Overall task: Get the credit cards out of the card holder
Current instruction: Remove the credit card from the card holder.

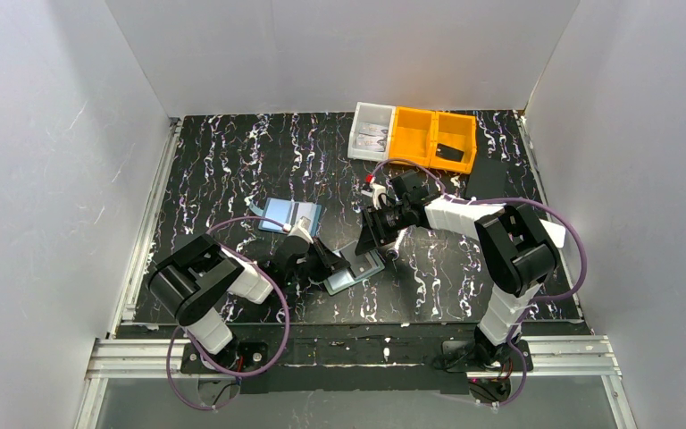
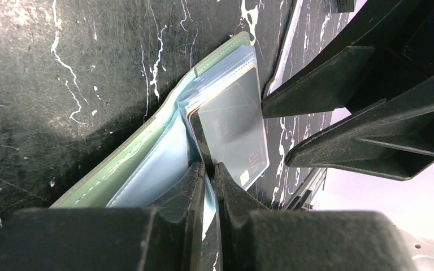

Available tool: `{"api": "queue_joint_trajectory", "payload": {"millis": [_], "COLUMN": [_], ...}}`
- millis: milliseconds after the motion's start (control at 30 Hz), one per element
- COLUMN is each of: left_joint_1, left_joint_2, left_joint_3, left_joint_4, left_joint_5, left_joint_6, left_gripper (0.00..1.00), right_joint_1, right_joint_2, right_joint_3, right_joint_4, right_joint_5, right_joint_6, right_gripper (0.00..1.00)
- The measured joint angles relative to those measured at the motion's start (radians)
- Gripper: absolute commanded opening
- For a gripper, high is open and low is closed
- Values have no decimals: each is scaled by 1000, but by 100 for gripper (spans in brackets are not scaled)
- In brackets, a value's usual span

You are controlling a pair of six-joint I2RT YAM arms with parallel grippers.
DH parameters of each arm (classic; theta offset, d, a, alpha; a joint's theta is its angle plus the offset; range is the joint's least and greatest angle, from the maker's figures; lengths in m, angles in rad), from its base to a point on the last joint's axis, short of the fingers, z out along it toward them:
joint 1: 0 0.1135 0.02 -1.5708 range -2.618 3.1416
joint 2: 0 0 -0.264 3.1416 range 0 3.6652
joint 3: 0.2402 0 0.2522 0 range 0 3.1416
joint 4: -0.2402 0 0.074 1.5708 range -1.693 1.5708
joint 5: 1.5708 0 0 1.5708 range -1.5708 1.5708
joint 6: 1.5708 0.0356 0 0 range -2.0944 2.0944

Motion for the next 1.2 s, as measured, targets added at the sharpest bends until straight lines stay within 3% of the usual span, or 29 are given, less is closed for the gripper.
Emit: {"api": "queue_joint_trajectory", "payload": {"millis": [1200], "left_joint_1": [3], "left_joint_2": [18], "left_joint_3": [-12], "left_joint_4": [53], "left_joint_5": [4], "left_joint_6": [-7], "left_gripper": [2], "right_joint_1": [18], "right_joint_2": [-29], "right_joint_3": [10], "right_joint_4": [-47], "right_joint_5": [54], "right_joint_6": [-49], "right_gripper": [64]}}
